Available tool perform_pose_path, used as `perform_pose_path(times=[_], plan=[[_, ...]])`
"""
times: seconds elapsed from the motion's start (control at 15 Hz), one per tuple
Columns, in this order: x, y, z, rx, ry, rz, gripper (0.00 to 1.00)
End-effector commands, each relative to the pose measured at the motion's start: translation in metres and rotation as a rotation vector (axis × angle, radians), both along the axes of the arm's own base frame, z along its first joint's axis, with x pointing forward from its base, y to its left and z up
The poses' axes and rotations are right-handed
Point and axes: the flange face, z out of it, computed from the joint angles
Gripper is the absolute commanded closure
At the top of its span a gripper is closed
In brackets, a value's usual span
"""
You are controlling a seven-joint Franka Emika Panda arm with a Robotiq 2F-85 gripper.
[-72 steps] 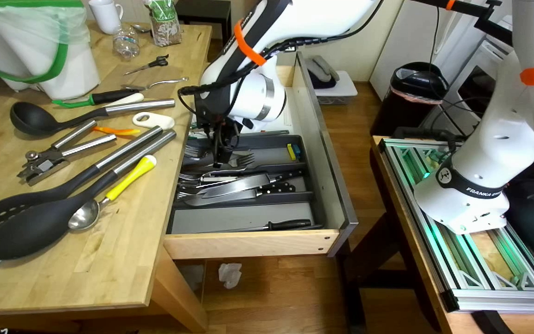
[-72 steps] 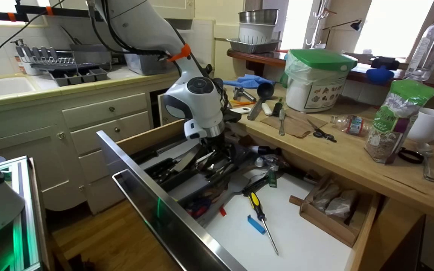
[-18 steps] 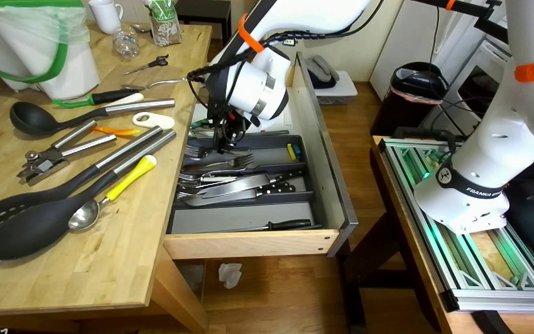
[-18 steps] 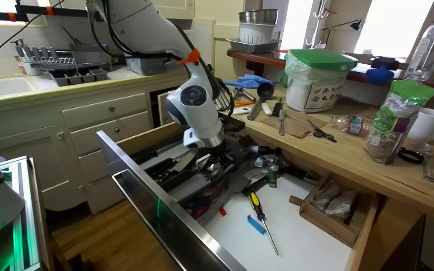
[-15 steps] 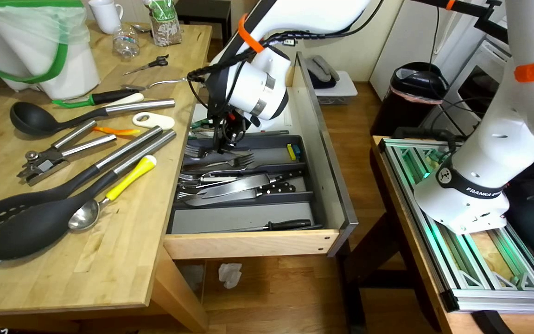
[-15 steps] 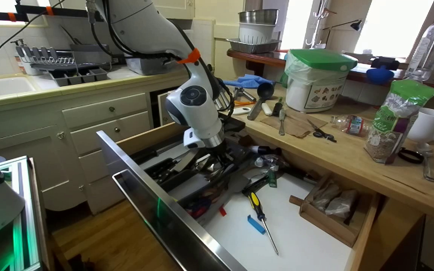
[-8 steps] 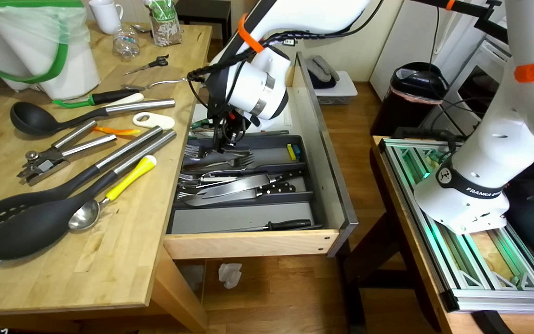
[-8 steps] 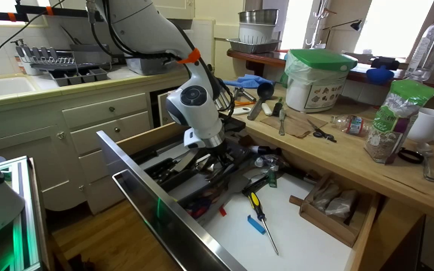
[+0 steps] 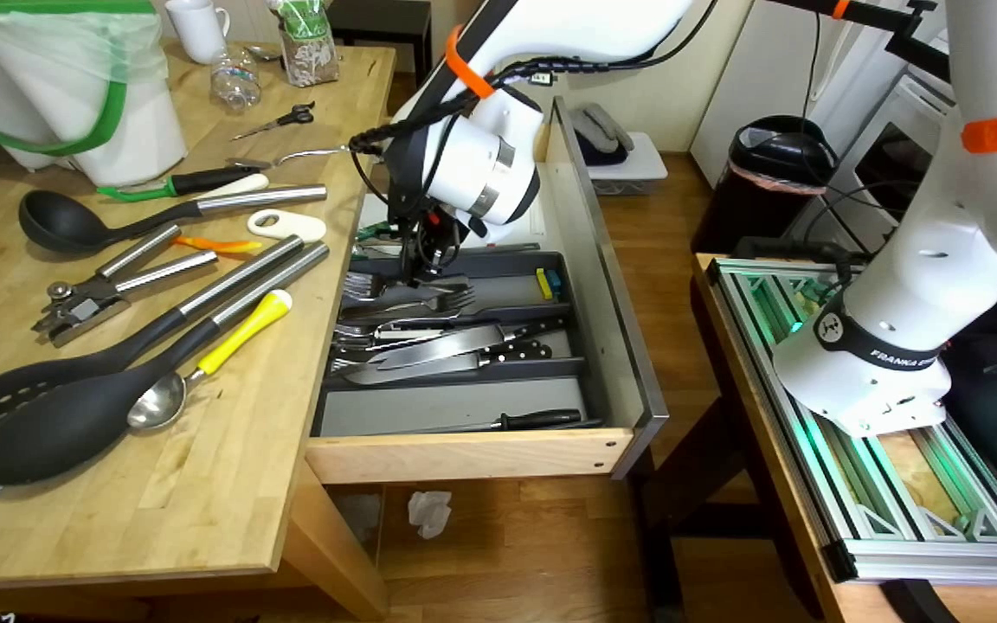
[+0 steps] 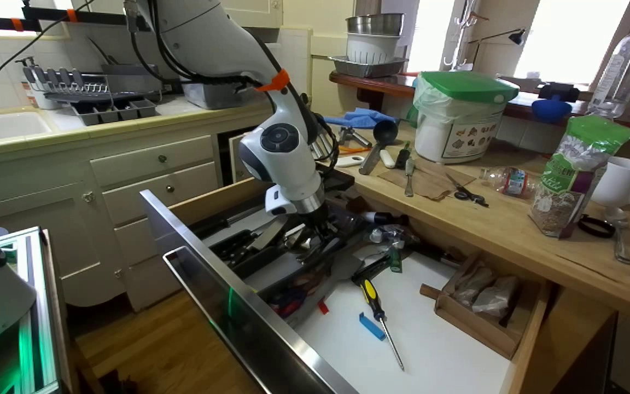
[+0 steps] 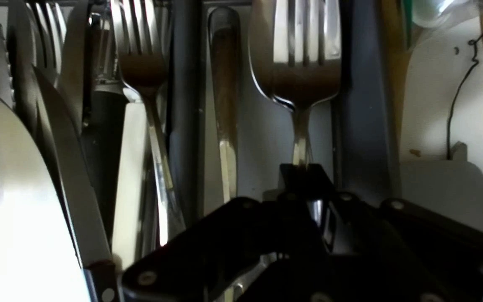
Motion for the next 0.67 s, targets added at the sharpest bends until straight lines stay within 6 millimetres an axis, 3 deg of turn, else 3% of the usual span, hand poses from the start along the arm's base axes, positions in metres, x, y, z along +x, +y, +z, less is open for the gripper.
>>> perform_pose_path(times=[0.0, 0.6], plan=[[-0.0074, 0.0142, 0.003, -0.014, 0.005, 0.028, 0.97], [-0.0128, 0.0207, 0.0096, -0.017, -0.004, 0.047, 0.97]])
